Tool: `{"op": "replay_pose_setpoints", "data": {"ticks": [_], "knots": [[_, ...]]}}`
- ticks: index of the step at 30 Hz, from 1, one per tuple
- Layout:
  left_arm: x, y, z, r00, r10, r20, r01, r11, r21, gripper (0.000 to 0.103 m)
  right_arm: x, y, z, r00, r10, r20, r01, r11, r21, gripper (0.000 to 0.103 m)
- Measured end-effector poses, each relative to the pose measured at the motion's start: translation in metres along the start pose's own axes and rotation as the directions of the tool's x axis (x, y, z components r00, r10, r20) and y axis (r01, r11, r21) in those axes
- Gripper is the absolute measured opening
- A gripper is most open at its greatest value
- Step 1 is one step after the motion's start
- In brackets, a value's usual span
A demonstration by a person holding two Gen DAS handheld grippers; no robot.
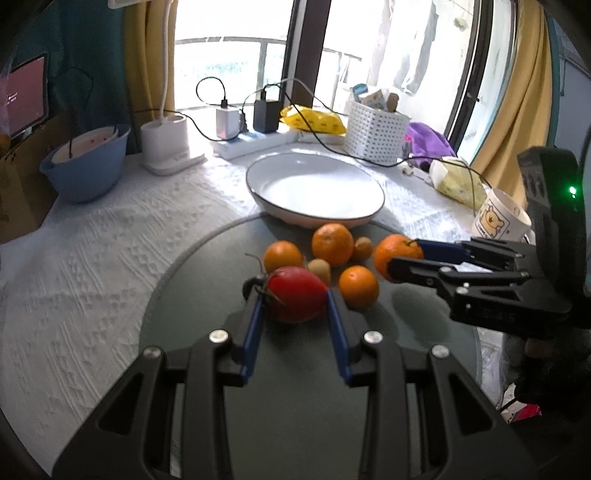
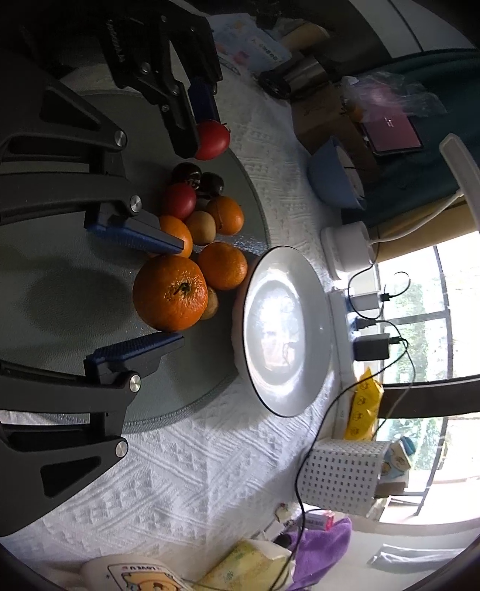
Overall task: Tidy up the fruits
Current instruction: 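Carry the tomato and orange onto the white plate and open both tools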
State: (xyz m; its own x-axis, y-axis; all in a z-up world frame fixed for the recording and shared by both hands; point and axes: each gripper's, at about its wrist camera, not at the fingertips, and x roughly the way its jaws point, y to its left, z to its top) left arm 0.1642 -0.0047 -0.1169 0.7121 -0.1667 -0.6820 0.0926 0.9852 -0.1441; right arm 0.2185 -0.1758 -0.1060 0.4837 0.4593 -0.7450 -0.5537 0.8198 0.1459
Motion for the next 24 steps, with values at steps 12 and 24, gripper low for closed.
{"op": "replay_pose_setpoints", "data": {"ticks": [12, 24], "knots": [[0.011, 0.007, 0.03, 1.0, 0.013, 0.028, -0.013, 1.0, 0.028, 0.035, -0.012, -0.012, 0.019, 0.997, -0.032, 0.065, 0.032, 0.999, -0.004, 0.046], [0.044, 0.013, 0.075, 0.999, -0.016, 0.046, 0.013, 0.998, 0.064, 0.035, 0.005, -0.033, 0.052, 0.994, -0.048, 0.098, 0.049, 0.999, -0.011, 0.046]]}}
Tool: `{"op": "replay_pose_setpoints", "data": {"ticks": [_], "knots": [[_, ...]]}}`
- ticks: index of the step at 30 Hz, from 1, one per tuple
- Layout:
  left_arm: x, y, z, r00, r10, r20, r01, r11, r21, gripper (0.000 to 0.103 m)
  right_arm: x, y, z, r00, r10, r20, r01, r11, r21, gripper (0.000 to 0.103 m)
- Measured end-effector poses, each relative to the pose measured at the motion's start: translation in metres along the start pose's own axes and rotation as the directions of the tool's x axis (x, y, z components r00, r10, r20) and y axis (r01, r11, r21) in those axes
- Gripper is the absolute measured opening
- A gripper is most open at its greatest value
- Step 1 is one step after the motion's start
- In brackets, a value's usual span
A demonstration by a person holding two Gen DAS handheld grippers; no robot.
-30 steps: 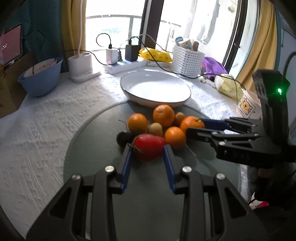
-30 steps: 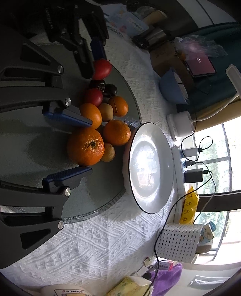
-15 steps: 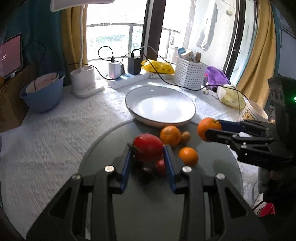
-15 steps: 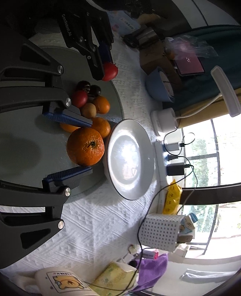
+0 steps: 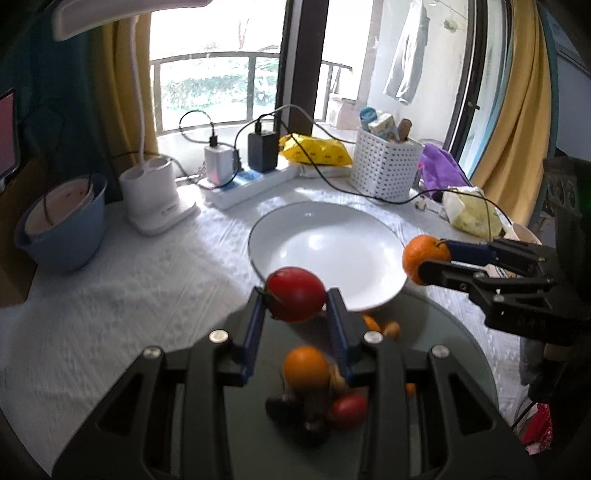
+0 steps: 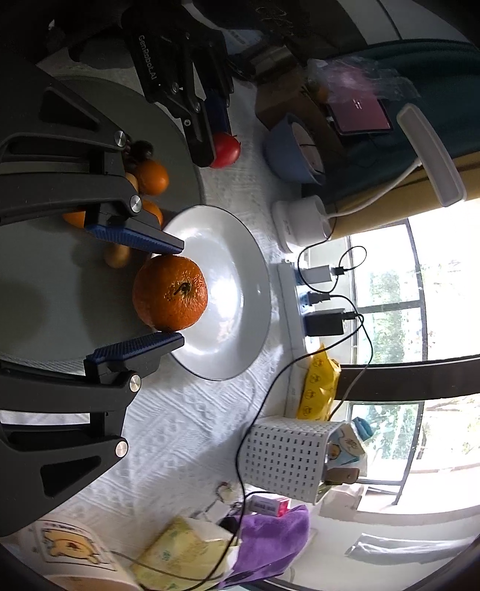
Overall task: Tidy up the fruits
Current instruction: 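Carry the tomato and orange onto the white plate and open both tools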
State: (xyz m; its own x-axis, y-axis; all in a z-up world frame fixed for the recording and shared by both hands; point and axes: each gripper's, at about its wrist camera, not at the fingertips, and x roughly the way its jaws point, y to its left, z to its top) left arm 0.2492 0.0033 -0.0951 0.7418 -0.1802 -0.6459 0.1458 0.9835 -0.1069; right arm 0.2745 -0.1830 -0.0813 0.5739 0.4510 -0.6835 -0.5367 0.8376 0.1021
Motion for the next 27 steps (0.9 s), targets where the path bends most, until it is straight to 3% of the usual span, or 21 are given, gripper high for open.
{"op": "replay_pose_setpoints", "data": {"ticks": [27], "knots": [[0.084, 0.013, 0.039, 0.995, -0.05, -0.09, 0.049, 0.999, -0.006, 0.035, 0.077, -0.033, 0.051, 0.999, 0.032, -0.003, -0.032, 0.999, 0.004, 0.046]]}}
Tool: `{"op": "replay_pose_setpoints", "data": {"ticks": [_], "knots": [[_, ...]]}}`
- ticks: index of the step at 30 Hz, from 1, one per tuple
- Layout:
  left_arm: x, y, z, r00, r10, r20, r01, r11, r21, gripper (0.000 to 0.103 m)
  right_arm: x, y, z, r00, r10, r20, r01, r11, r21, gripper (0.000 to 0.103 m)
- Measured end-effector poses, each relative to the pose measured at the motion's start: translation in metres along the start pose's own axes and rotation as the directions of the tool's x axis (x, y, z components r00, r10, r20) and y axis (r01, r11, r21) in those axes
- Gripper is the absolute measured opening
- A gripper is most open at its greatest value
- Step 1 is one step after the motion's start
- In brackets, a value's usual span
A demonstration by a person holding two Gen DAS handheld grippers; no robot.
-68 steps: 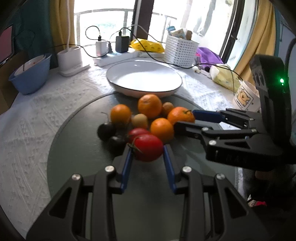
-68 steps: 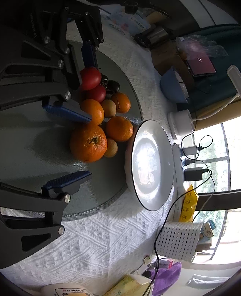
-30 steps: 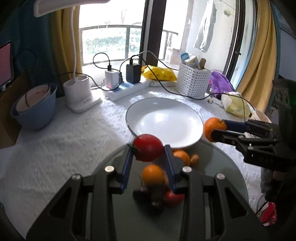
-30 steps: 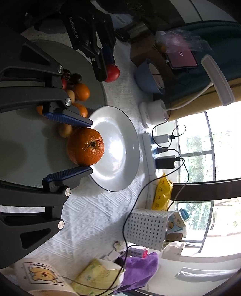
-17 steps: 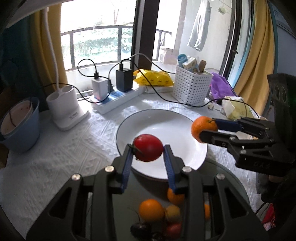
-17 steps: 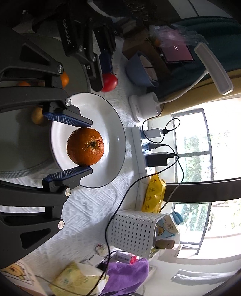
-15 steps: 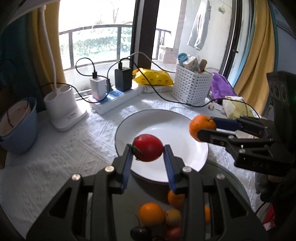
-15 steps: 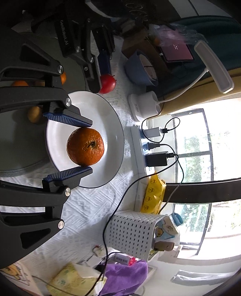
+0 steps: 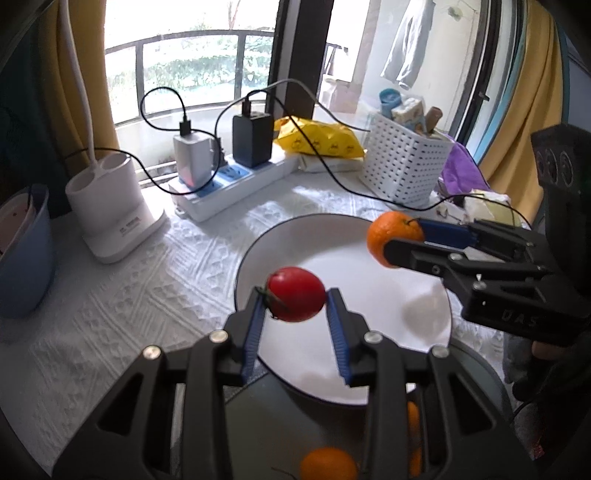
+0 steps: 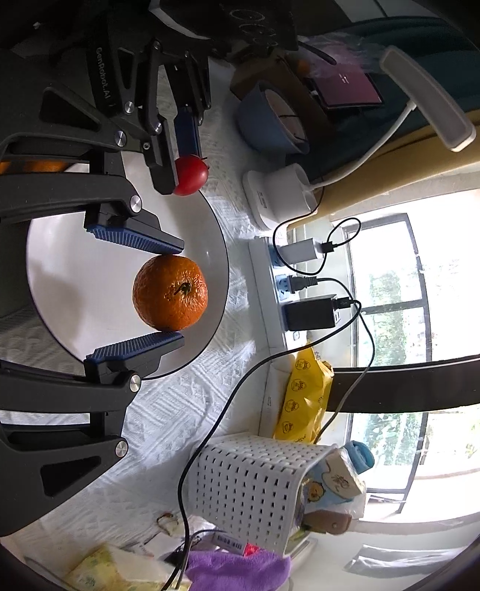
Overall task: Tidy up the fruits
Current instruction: 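Carry the tomato and orange onto the white plate and open both tools, then move both open tools back over the fruit pile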
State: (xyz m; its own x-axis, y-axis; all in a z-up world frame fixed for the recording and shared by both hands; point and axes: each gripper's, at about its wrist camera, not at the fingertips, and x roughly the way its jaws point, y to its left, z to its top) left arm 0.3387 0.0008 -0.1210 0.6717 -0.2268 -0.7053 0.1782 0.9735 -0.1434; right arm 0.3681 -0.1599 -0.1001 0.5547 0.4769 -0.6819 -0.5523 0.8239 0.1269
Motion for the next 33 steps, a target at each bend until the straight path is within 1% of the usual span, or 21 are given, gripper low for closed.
{"op": "replay_pose_setpoints", "data": {"ticks": [5, 9, 15, 25, 28, 30, 33], "knots": [[0.01, 0.0, 0.002, 1.0, -0.006, -0.017, 0.006, 1.0, 0.007, 0.035, 0.014, -0.006, 0.002, 1.0, 0.006, -0.012, -0.005, 1.0, 0.01, 0.046], [0.021, 0.002, 0.002, 0.999, -0.006, -0.054, 0.006, 1.0, 0.01, 0.035, 0.024, -0.009, 0.002, 1.0, 0.013, -0.028, -0.012, 1.0, 0.018, 0.046], [0.029, 0.008, 0.004, 0.997, -0.002, -0.078, 0.001, 1.0, -0.014, 0.035, 0.036, -0.009, 0.002, 0.999, 0.015, -0.049, -0.014, 1.0, 0.021, 0.046], [0.024, 0.014, 0.006, 0.997, -0.021, -0.07, 0.018, 0.999, -0.039, 0.036, 0.045, -0.008, 0.001, 0.997, 0.022, -0.077, -0.019, 0.999, 0.031, 0.046], [0.017, 0.012, 0.006, 0.998, -0.024, -0.058, 0.022, 0.999, -0.038, 0.037, 0.041, -0.008, 0.003, 0.998, 0.015, -0.065, -0.013, 0.999, 0.037, 0.047], [0.013, 0.011, 0.006, 0.998, -0.03, -0.05, 0.028, 0.999, -0.037, 0.041, 0.036, -0.008, 0.004, 0.998, 0.006, -0.055, -0.004, 0.999, 0.039, 0.05], [0.004, 0.009, 0.004, 0.999, -0.038, -0.039, 0.036, 0.999, -0.041, 0.042, 0.027, -0.006, 0.006, 0.999, -0.003, -0.044, 0.004, 0.999, 0.038, 0.05]]}}
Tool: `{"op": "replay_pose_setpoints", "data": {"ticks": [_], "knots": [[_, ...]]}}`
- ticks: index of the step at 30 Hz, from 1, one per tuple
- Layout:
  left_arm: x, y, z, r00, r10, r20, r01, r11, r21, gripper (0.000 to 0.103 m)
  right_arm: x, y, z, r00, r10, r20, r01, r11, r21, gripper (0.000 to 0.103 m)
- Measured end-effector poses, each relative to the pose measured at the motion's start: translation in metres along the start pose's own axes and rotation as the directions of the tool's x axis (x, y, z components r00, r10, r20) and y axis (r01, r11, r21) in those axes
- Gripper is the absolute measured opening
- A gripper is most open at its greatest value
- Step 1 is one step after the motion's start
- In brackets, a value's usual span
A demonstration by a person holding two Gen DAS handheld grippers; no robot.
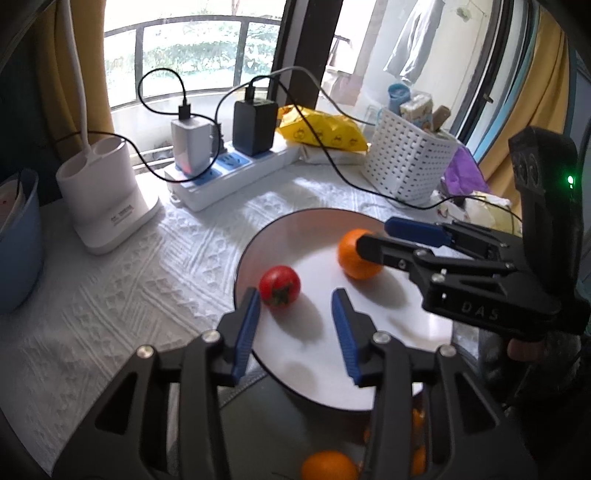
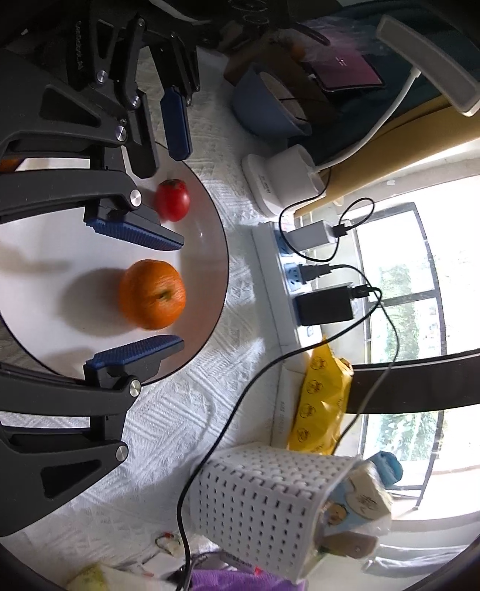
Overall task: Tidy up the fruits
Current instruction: 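Move both open tools back over the fruit pile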
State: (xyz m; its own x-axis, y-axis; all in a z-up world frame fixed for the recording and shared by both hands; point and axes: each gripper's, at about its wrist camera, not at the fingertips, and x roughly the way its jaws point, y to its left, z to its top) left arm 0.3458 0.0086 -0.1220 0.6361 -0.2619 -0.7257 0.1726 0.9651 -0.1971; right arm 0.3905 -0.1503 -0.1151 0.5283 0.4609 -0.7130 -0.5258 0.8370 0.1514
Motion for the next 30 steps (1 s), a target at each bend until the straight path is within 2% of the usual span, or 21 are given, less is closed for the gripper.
{"op": "replay_pose_setpoints", "data": {"ticks": [19, 30], "knots": [[-0.067, -0.007, -0.028, 0.994, 0.015, 0.104, -0.014, 1.0, -0.012, 0.044, -0.063, 0.033, -0.015, 0.998, -0.015, 0.06, 0.017, 0.999, -0.031, 0.051], [-0.094, -0.005, -0.058, 0.994, 0.028, 0.108, -0.025, 0.999, -0.032, 0.044, -0.091, 0.053, -0.037, 0.998, -0.005, 0.064, 0.008, 0.999, -0.048, 0.051]]}}
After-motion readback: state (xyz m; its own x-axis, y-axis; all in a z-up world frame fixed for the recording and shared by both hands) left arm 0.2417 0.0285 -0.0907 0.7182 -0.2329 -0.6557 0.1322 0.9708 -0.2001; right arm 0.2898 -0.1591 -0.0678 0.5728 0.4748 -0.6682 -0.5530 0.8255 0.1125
